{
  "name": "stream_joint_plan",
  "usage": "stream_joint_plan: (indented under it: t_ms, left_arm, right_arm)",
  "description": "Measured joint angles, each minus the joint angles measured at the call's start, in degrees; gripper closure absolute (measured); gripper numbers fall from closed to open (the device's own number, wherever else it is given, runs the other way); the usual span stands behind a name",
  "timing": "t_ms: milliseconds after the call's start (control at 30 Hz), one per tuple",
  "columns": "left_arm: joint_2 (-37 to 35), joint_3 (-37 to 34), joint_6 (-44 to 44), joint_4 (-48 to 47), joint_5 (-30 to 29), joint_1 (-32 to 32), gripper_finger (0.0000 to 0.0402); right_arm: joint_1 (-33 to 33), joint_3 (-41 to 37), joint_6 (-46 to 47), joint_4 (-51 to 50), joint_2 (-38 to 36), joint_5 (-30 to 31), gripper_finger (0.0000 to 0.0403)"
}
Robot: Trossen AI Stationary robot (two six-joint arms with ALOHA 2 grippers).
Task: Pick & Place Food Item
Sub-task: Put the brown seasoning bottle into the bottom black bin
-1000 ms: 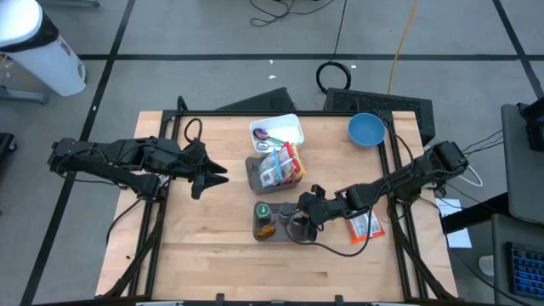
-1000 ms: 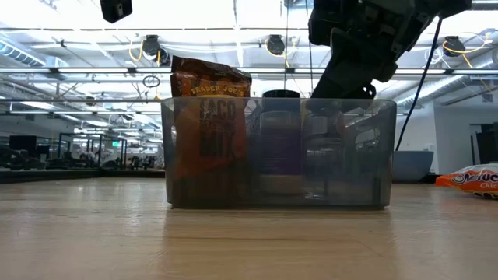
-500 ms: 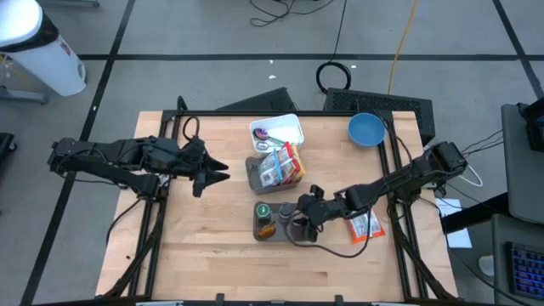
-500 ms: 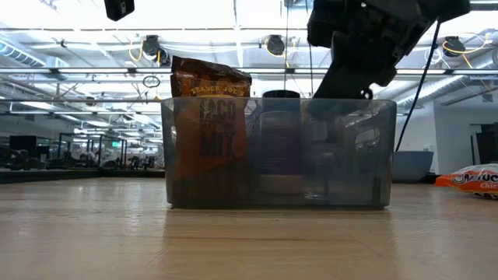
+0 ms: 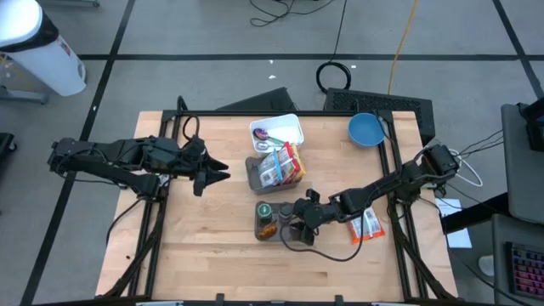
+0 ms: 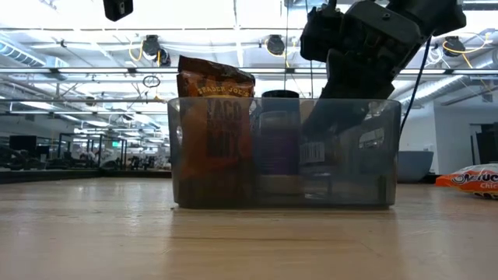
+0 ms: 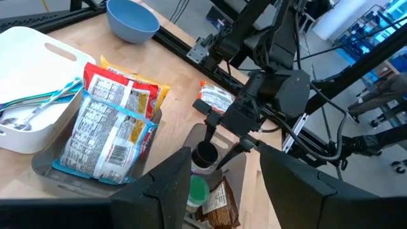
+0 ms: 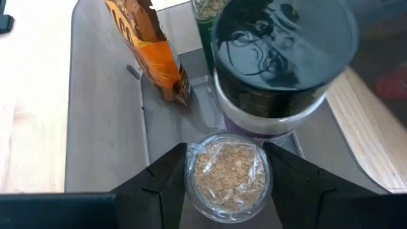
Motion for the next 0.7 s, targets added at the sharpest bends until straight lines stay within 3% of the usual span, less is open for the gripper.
stream_joint_plan:
  t_ms: [700]
  left_arm:
    - [0.0,0.0,0.7,0.0,0.2,0.0,0.0204]
  right_arm:
    - [-0.2,0.0,1.4,1.3,0.8,-1.6,0.0202]
